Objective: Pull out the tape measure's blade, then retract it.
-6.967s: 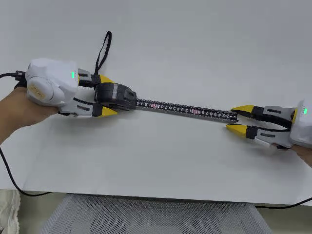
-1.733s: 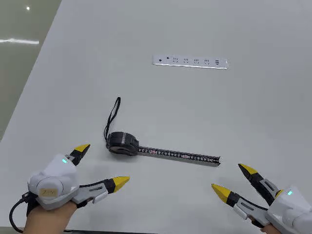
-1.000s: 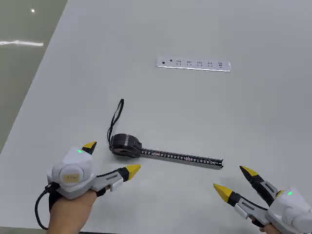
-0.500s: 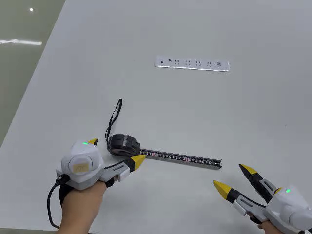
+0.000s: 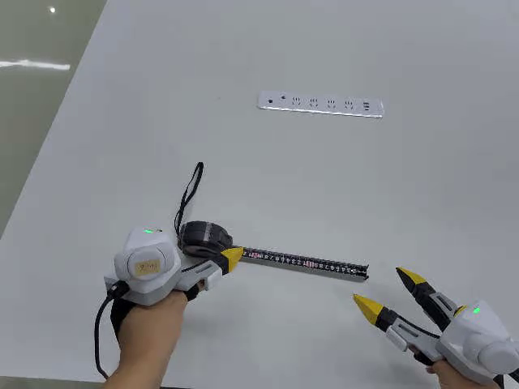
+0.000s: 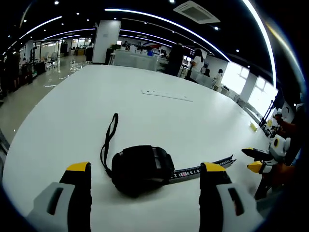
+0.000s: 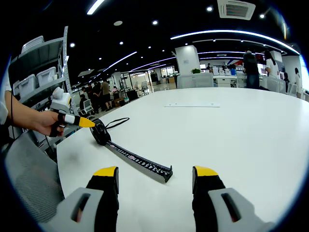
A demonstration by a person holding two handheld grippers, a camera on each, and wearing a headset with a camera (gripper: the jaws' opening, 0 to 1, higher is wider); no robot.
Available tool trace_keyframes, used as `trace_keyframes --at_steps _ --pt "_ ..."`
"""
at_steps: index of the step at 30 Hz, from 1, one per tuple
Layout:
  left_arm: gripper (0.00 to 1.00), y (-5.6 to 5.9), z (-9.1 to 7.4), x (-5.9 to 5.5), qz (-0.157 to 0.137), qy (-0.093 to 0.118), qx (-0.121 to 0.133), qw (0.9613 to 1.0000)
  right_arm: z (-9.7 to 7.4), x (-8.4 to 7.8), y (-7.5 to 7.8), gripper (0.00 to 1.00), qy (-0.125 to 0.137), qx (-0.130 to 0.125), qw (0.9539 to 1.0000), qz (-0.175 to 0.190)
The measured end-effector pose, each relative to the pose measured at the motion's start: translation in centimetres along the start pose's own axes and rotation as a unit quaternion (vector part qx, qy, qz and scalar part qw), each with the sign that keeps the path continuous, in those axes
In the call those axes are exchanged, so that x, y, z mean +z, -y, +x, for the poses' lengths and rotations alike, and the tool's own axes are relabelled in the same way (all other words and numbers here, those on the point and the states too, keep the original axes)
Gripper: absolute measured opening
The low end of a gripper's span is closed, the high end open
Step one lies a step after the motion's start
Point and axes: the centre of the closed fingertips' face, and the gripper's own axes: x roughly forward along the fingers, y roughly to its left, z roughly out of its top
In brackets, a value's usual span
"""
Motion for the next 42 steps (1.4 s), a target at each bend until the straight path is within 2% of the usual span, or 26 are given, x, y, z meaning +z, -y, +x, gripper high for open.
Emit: trace_keyframes --at_steps 9,16,22,34,42 --pt "0.92 -0.2 0.7 -0.1 -0.018 -0.001 0.015 0.9997 0.6 0.1 0.1 0.62 -0.001 0.002 1.0000 0.002" --pt "0.90 0.2 1.1 -0.4 -0.026 -0.007 0.026 0.9993 0.9 0.0 0.1 0.62 -0.003 0.006 1.0000 0.005" --pt "0.88 -0.3 1.4 -0.7 -0.034 -0.011 0.039 0.9986 1.0 0.0 0.4 0.61 -0.002 0.005 1.0000 0.006" --pt "0.83 -0.2 2.0 -1.5 -0.047 -0.020 0.043 0.9978 1.4 -0.3 0.3 0.59 -0.006 0.014 0.9999 0.009" --pt "0.79 0.0 2.3 -1.5 -0.054 -0.021 0.044 0.9974 1.5 -0.3 0.3 0.58 -0.008 0.018 0.9997 0.011"
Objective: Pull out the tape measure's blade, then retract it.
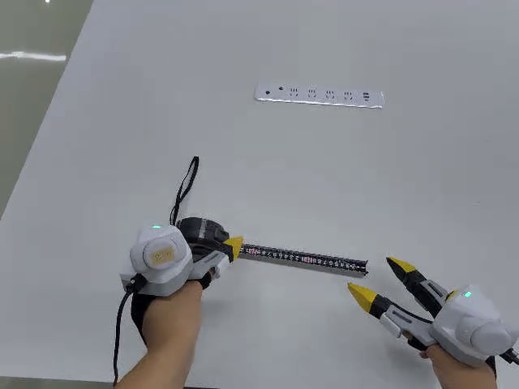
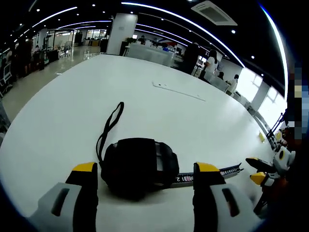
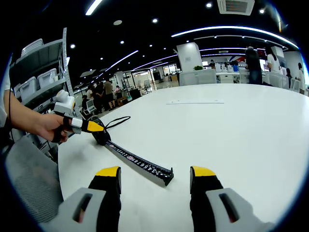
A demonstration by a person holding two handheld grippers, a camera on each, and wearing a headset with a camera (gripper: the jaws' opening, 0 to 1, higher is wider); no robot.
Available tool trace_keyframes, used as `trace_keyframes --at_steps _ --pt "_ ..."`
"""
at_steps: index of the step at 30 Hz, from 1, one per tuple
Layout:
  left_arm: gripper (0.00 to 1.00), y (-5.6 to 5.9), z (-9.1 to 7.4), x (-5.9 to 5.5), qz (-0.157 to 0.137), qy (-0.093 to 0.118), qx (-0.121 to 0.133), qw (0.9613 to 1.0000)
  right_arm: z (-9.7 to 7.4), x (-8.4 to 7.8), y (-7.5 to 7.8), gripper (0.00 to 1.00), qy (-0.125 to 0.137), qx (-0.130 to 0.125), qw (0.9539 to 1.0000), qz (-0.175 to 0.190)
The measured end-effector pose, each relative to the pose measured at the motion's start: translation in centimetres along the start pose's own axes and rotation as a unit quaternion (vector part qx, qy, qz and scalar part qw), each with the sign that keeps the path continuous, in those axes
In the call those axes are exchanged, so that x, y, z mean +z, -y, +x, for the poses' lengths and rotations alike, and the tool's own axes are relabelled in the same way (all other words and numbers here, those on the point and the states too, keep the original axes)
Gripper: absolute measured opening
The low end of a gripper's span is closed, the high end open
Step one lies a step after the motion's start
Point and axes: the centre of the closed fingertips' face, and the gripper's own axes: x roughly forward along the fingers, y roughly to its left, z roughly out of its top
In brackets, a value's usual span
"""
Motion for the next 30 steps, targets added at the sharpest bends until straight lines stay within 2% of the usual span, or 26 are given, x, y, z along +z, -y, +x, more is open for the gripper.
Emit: trace_keyframes --at_steps 8,30 --pt "0.73 -0.03 0.18 0.07 -0.004 0.001 0.003 1.0000 0.09 -0.07 0.04 0.56 0.000 0.001 1.0000 0.004" --pt "0.65 -0.71 0.30 -0.03 -0.006 0.000 0.027 0.9996 0.19 -0.23 0.17 0.54 0.000 0.004 1.0000 0.004"
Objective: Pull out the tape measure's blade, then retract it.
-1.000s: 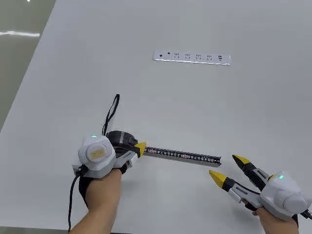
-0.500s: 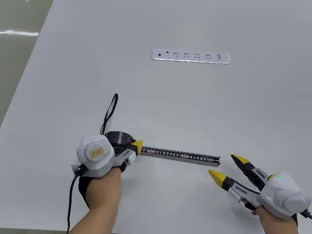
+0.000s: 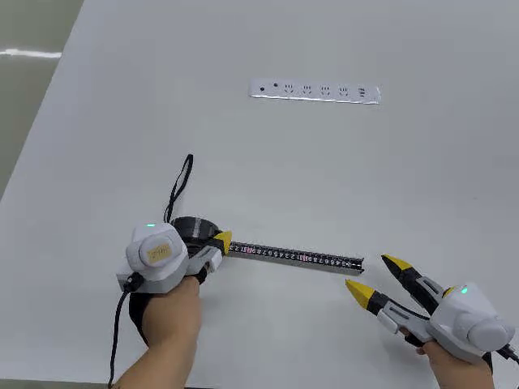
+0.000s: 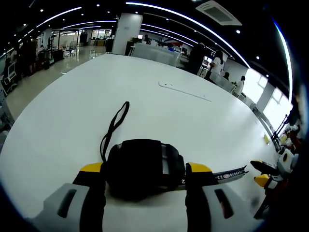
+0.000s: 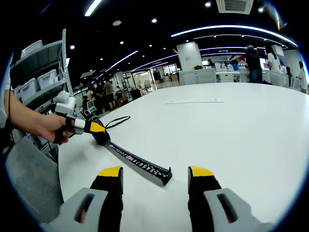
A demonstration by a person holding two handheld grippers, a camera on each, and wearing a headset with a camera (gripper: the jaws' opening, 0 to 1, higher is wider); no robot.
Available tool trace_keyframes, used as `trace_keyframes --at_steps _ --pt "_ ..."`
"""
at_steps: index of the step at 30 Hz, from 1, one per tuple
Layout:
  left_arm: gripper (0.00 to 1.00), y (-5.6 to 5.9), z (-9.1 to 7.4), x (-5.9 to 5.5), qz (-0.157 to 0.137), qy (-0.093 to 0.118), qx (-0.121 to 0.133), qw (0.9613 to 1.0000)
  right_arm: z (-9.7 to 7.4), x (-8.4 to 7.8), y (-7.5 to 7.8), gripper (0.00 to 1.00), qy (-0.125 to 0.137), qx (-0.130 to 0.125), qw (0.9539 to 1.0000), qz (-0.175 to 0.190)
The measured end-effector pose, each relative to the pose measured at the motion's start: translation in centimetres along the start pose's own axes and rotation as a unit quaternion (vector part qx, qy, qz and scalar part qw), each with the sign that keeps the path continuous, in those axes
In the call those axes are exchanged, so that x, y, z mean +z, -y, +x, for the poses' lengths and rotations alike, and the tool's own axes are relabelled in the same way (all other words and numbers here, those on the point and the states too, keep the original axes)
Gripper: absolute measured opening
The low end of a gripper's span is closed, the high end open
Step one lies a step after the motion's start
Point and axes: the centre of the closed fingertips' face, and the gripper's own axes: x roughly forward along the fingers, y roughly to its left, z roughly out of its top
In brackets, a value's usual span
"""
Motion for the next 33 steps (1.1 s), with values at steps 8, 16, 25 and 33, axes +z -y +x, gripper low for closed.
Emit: trace_keyframes --at_steps 8,16,25,33 --pt "0.63 -0.3 0.1 -0.1 -0.001 0.000 0.005 1.0000 -0.1 -0.3 0.1 0.54 -0.002 0.000 1.0000 0.000" --pt "0.64 -0.3 0.2 -0.2 0.000 0.000 0.008 1.0000 0.0 -0.4 0.1 0.54 -0.003 0.000 1.0000 -0.001" --pt "0.64 -0.3 0.2 -0.2 -0.003 -0.001 0.009 1.0000 0.6 -1.0 -0.6 0.47 -0.023 0.030 0.9992 -0.010" --pt "0.64 -0.2 0.1 -0.3 -0.003 -0.002 0.009 1.0000 1.0 -1.4 -0.2 0.45 -0.043 0.053 0.9969 -0.040"
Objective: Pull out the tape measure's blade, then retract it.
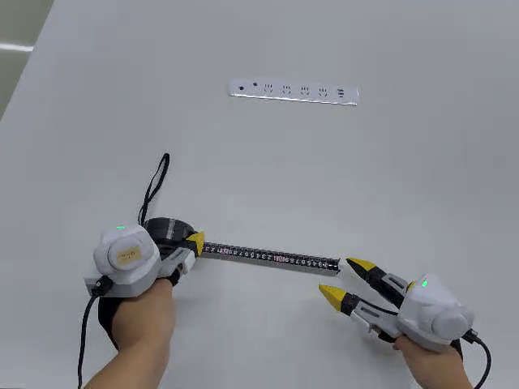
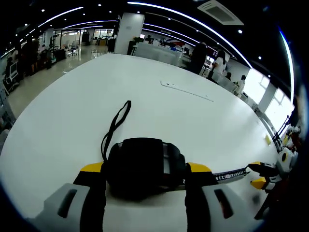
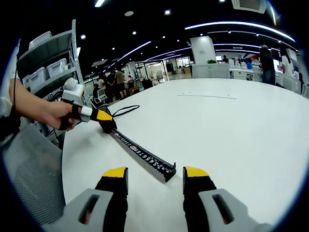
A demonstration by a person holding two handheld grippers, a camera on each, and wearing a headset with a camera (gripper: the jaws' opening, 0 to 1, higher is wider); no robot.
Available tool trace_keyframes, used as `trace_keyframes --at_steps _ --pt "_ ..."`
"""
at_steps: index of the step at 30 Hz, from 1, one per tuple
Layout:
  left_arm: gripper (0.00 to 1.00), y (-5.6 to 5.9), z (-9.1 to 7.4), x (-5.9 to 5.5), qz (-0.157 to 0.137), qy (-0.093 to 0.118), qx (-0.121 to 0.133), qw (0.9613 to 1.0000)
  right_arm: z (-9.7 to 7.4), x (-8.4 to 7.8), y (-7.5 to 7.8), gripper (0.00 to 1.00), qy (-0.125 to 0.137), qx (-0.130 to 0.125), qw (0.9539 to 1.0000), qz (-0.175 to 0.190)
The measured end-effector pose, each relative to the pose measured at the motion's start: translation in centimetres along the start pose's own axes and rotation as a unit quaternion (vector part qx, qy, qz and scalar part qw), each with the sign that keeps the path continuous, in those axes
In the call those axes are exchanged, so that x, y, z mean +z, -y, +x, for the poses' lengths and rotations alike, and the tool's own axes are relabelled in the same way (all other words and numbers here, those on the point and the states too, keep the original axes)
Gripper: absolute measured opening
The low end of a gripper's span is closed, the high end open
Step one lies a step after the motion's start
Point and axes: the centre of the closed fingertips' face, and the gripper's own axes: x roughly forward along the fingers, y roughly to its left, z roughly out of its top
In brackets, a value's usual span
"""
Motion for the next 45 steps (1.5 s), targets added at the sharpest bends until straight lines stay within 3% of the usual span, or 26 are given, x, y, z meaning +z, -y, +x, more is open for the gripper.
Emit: trace_keyframes --at_steps 9,23,35,45 --pt "0.64 0.1 -0.1 -0.1 -0.001 -0.001 0.001 1.0000 0.3 -0.7 0.8 0.37 -0.025 0.030 0.9984 -0.040" --pt "0.64 0.2 0.1 0.0 -0.005 0.000 0.002 1.0000 1.1 -1.1 1.4 0.30 -0.033 0.076 0.9942 -0.070" --pt "0.64 0.2 0.1 -0.1 -0.011 0.001 0.001 0.9999 1.6 -1.1 1.2 0.23 -0.028 0.107 0.9917 -0.065" --pt "0.64 0.2 0.1 -0.1 -0.010 0.000 0.000 0.9999 1.8 -0.8 1.5 0.13 -0.023 0.113 0.9916 -0.058"
